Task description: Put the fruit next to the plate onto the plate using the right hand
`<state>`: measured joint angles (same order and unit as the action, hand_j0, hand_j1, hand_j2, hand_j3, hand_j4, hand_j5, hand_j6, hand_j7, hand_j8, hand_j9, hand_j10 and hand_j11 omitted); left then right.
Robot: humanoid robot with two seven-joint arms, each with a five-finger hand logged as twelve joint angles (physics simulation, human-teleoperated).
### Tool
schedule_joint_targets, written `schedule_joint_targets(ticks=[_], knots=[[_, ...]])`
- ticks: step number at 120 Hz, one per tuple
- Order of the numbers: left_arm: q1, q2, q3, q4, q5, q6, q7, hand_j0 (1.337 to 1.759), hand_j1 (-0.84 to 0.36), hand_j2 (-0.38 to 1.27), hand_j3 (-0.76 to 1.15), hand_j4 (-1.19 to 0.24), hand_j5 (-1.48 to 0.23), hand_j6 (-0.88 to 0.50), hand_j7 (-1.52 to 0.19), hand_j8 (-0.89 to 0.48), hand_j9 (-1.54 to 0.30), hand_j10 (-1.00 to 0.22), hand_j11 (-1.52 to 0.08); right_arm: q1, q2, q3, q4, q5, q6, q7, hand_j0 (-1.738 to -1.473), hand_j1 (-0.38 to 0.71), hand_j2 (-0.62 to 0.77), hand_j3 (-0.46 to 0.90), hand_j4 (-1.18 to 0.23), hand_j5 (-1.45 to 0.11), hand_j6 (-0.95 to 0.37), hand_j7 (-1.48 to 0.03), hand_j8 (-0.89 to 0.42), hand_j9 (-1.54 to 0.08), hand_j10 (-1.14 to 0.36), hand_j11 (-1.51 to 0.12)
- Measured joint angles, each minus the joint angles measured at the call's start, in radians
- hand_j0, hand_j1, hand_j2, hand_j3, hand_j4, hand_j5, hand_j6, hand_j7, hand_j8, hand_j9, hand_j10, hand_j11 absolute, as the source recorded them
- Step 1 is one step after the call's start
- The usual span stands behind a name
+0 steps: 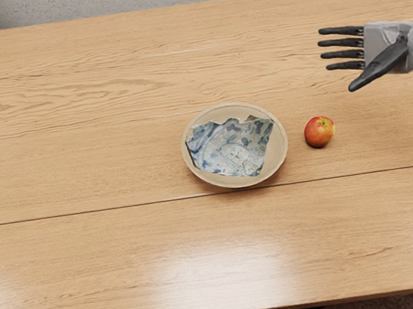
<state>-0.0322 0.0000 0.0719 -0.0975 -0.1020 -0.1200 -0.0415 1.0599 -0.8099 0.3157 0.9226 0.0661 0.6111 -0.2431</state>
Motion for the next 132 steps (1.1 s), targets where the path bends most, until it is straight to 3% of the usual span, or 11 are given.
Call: schedule_joint_targets(ticks=[22, 32, 54, 73, 91, 109, 124, 132], knots=[[0.0, 0.0, 0.0, 0.0, 0.0, 0.0, 0.0, 1.658, 0.07, 0.05, 0.0, -0.23, -0.3, -0.23, -0.3, -0.23, -0.3, -0.23, -0.3, 0.012, -0.006, 0.008, 0.002, -0.04, 0.0, 0.0, -1.658, -0.31, -0.01, 0.0, -0.03, -0.05, -0.03, -0.05, -0.03, -0.05, -0.03, -0.05], [0.0, 0.0, 0.0, 0.0, 0.0, 0.0, 0.0, 1.658, 0.07, 0.05, 0.0, -0.23, -0.3, -0.23, -0.3, -0.23, -0.3, -0.23, -0.3, 0.037, -0.015, 0.014, 0.022, -0.15, 0.0, 0.0, -1.658, -0.31, -0.01, 0.0, -0.04, -0.05, -0.03, -0.05, -0.04, -0.05, -0.04, -0.05], [0.0, 0.0, 0.0, 0.0, 0.0, 0.0, 0.0, 1.658, 0.07, 0.05, 0.0, -0.23, -0.3, -0.23, -0.3, -0.23, -0.3, -0.23, -0.3, 0.054, -0.087, 0.048, 0.285, -0.569, -0.015, 0.008, -1.658, -0.31, -0.01, 0.0, -0.04, -0.05, -0.04, -0.05, -0.04, -0.05, -0.04, -0.05], [0.0, 0.0, 0.0, 0.0, 0.0, 0.0, 0.0, 1.658, 0.07, 0.05, 0.0, -0.23, -0.3, -0.23, -0.3, -0.23, -0.3, -0.23, -0.3, 0.047, -0.114, 0.003, 0.404, -0.706, -0.257, 0.006, -1.658, -0.31, -0.01, 0.0, -0.04, -0.05, -0.04, -0.05, -0.04, -0.05, -0.04, -0.05], [0.0, 0.0, 0.0, 0.0, 0.0, 0.0, 0.0, 1.658, 0.07, 0.05, 0.0, -0.23, -0.3, -0.23, -0.3, -0.23, -0.3, -0.23, -0.3, 0.021, -0.095, -0.064, 0.438, -0.752, -0.485, 0.0, -1.658, -0.3, -0.01, 0.0, -0.04, -0.05, -0.04, -0.05, -0.04, -0.05, -0.04, -0.05], [0.0, 0.0, 0.0, 0.0, 0.0, 0.0, 0.0, 1.658, 0.07, 0.05, 0.0, -0.23, -0.3, -0.23, -0.3, -0.23, -0.3, -0.23, -0.3, -0.003, -0.031, -0.142, 0.445, -0.773, -0.703, -0.045, -1.658, -0.3, -0.01, 0.0, -0.05, -0.06, -0.05, -0.06, -0.05, -0.06, -0.05, -0.06], [0.0, 0.0, 0.0, 0.0, 0.0, 0.0, 0.0, 1.658, 0.07, 0.05, 0.0, -0.23, -0.3, -0.23, -0.3, -0.23, -0.3, -0.23, -0.3, -0.021, 0.011, -0.173, 0.447, -0.784, -0.782, -0.06, -1.658, -0.23, -0.02, 0.0, -0.1, -0.13, -0.1, -0.13, -0.1, -0.13, -0.1, -0.13], [0.0, 0.0, 0.0, 0.0, 0.0, 0.0, 0.0, 1.658, 0.07, 0.05, 0.0, -0.23, -0.3, -0.23, -0.3, -0.23, -0.3, -0.23, -0.3, -0.026, 0.035, -0.193, 0.448, -0.817, -0.82, -0.094, -1.658, -0.2, -0.02, 0.0, -0.13, -0.16, -0.13, -0.16, -0.13, -0.16, -0.13, -0.16]])
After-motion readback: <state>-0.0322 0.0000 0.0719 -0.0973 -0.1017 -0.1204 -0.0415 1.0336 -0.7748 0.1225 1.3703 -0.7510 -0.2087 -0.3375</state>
